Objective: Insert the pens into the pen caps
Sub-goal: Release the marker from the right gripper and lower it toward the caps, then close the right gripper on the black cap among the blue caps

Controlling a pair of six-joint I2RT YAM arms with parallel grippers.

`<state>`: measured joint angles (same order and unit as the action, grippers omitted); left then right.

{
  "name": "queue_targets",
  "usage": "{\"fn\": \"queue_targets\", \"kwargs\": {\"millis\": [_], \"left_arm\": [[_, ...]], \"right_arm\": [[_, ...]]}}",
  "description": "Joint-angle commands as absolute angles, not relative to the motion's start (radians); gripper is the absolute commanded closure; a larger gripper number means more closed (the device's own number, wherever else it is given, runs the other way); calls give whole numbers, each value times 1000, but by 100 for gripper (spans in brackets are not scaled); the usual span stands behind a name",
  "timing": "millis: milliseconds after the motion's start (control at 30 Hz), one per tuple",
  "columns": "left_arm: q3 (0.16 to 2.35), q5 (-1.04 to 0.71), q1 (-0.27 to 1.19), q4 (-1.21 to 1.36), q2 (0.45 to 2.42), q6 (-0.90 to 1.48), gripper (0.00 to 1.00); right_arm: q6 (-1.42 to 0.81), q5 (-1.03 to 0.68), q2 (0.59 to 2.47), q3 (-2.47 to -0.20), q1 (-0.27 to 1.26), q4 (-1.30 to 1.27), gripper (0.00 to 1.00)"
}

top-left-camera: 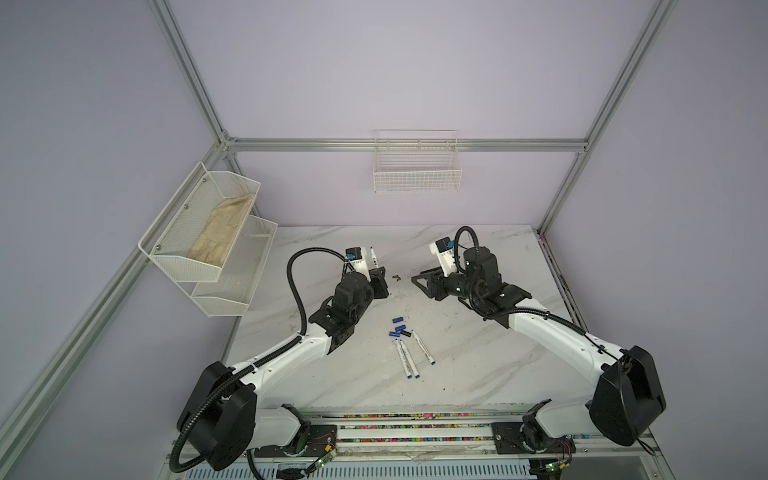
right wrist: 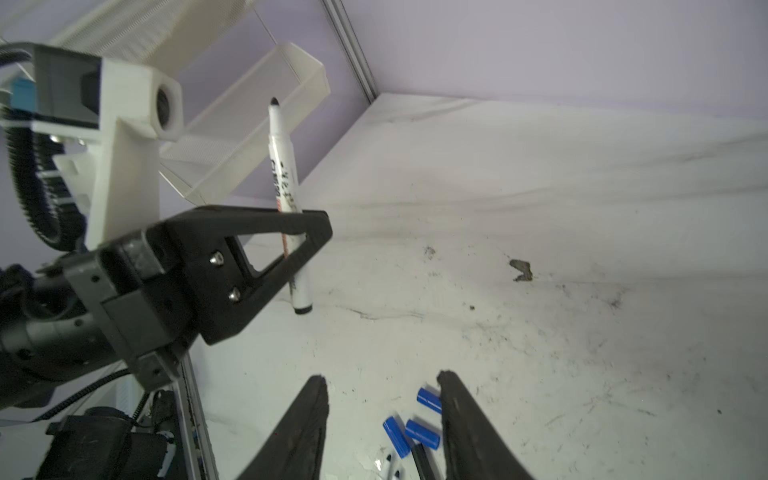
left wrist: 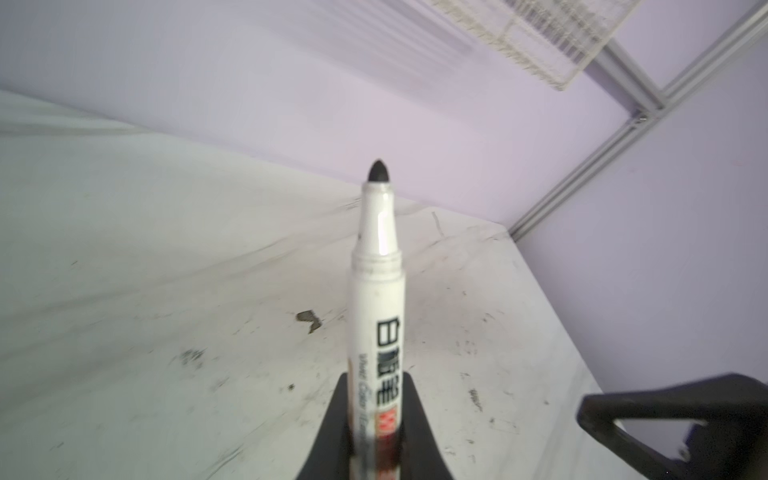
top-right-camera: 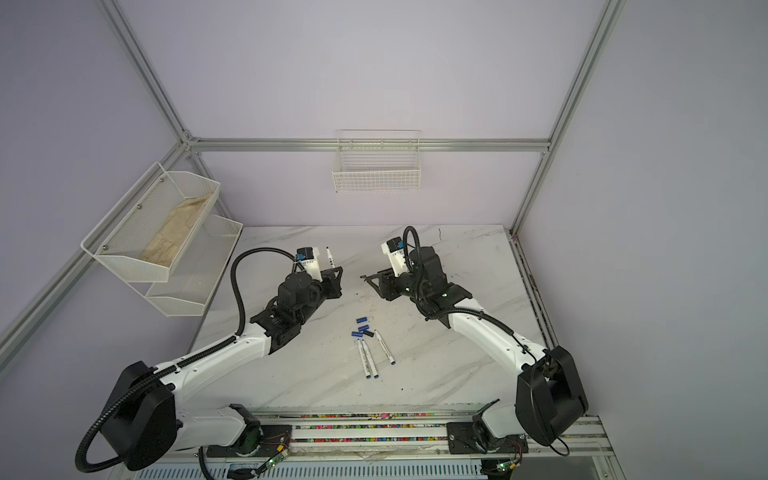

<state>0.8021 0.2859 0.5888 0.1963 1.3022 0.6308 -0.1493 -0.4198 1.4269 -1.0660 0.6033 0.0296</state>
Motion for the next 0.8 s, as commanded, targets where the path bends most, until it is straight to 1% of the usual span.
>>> {"fn": "queue_targets", "kwargs": {"millis": [0, 100, 167, 267, 400, 767], "left_arm": [[737, 417, 588, 162, 1265, 714, 100], [733, 401, 588, 151, 1258, 685, 100], [739, 394, 588, 130, 1257, 669, 100], [740, 390, 588, 115, 1256, 642, 100], [738, 383, 588, 110, 1253, 640, 100], [734, 374, 588, 101, 1246, 639, 100]], "right_arm": [[-70, -305, 1499, -1051, 670, 196, 55], [-47, -265, 1562, -1067, 725, 245, 61], [-29, -250, 1605, -1086, 752, 277, 67], [-2, -228, 1673, -1127, 784, 338, 72], [20, -192, 1733, -1165, 807, 392, 73], [37, -133, 1852, -1258, 824, 431, 75]]}}
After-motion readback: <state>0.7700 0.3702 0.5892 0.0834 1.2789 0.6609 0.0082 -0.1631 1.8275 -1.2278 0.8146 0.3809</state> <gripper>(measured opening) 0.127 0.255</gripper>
